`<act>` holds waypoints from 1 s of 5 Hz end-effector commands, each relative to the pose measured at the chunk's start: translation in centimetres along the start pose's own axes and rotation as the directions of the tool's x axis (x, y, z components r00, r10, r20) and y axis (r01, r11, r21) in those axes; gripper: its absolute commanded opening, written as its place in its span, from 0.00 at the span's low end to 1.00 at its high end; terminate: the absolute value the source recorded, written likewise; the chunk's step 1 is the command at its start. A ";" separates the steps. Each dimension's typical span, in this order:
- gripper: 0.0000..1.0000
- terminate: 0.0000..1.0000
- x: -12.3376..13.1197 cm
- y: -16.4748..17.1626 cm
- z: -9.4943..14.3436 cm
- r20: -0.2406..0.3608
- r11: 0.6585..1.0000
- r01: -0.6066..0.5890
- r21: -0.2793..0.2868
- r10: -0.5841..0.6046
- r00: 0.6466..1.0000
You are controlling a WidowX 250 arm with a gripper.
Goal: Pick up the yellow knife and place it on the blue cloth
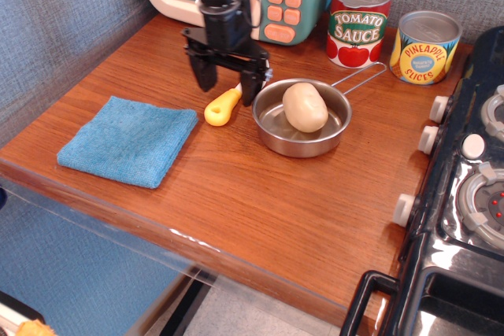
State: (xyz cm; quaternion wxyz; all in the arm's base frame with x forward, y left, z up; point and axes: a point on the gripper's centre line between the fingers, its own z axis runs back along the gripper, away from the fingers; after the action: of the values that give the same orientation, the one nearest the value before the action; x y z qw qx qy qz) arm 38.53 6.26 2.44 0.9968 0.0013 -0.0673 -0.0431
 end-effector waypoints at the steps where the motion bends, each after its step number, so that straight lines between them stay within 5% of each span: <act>1: 1.00 0.00 0.1 0.3 -0.4 -0.059 0.998 -0.002 0.058 0.006 0.998; 2: 1.00 0.00 -0.3 0.5 -0.7 -0.096 0.998 0.007 0.070 0.000 0.995; 3: 0.00 0.00 -0.7 0.6 -0.9 -0.111 0.997 0.012 0.079 -0.004 0.994; 5: 0.00 0.00 -0.5 0.3 -0.1 -0.092 0.999 0.015 0.050 -0.011 0.996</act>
State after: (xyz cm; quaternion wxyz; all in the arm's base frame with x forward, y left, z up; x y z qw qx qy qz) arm 37.89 6.06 0.89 0.9984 0.0228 -0.0068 -0.0506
